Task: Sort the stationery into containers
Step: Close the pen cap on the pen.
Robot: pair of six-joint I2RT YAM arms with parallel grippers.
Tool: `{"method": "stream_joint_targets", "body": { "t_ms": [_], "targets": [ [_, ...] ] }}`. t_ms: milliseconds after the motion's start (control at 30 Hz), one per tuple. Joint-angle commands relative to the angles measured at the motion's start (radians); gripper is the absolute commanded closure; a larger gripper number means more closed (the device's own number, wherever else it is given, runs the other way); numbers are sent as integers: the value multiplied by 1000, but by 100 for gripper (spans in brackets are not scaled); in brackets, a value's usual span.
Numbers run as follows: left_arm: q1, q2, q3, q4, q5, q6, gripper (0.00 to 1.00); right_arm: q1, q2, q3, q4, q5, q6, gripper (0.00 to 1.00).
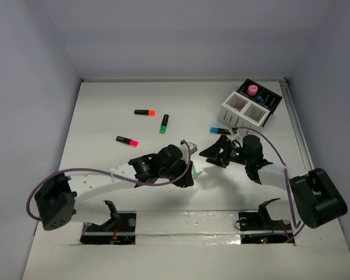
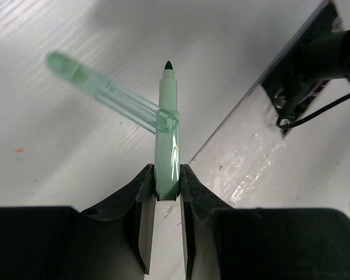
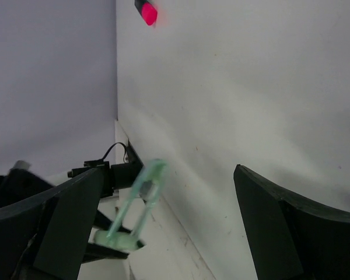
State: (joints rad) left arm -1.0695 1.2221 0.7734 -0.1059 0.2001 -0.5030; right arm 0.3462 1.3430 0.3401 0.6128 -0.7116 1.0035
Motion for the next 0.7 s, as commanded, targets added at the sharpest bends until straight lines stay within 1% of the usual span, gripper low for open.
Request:
{"method": "stream_joint_targets", "body": {
  "t_ms": [0,33,67,100,167,200,267,400,467,667],
  "targets": [
    [36,36,-20,-55,59,-5,100,-7,-112,23,27,85,-35,0],
    [36,33,-20,-23,79,-8,100,-7,-134,33,-54,104,-75,0],
    [26,-5,-19,20,134,-15,100,-7,-149,43,-80,100,-91,0],
    [26,-25,-11,97,143,-20,100,-7,-154,57,-112,86,-101,0],
    [26,-62,13,123,122,9,100,-7,-143,74,-87,43,-80,0],
    [26,-62,33,109,116,21,100,-7,-130,70,-34,-1,-60,0],
    [26,-52,40,109,116,43,100,-7,-119,62,-7,-31,-26,0],
    [26,-47,23,138,119,46,100,-7,-151,53,-111,17,-81,0],
    [26,-53,21,140,107,50,100,-7,-173,33,-120,26,-82,0],
    [26,-50,18,149,119,60,100,5,-140,-1,17,-40,27,0]
  ]
}}
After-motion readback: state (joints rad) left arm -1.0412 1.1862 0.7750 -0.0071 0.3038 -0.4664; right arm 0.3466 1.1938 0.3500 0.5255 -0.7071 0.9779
